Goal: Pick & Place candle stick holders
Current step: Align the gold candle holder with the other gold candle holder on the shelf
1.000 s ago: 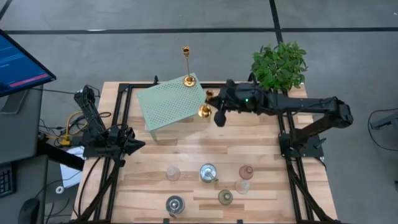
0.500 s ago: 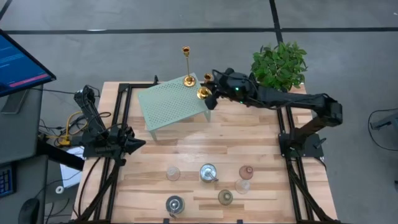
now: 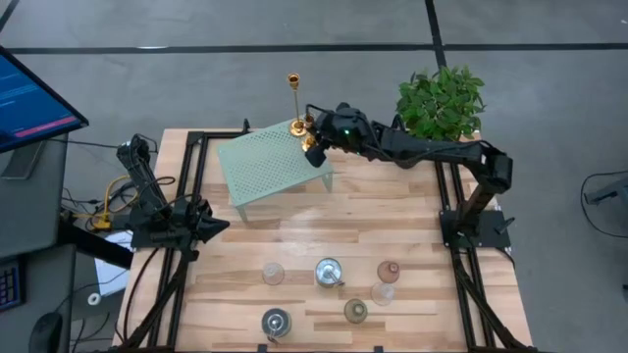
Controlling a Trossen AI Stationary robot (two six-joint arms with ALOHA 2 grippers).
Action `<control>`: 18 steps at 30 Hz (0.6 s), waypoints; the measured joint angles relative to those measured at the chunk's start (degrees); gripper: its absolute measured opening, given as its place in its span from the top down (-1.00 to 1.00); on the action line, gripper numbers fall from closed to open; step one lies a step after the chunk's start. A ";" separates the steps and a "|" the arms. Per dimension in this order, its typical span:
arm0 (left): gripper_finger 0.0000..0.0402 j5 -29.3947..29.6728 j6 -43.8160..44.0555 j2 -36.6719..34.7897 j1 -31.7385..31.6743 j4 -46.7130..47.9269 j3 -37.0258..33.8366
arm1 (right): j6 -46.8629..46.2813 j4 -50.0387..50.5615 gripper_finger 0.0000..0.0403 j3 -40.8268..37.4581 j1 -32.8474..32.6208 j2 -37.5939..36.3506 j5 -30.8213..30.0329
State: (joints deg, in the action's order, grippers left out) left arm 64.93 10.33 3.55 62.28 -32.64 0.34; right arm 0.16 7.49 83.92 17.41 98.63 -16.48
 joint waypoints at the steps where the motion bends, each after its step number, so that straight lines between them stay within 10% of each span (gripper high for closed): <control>1: 0.96 0.00 0.00 0.00 0.00 0.02 0.00 | -0.07 -0.55 1.00 0.13 0.05 0.10 0.24; 18: 0.96 0.20 -1.06 0.00 -0.01 0.02 0.00 | -0.09 -1.37 1.00 0.11 1.20 3.37 3.23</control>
State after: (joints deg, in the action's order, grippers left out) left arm 65.12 9.26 3.55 62.27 -32.62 0.34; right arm 0.07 6.12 84.04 18.60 102.00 -13.26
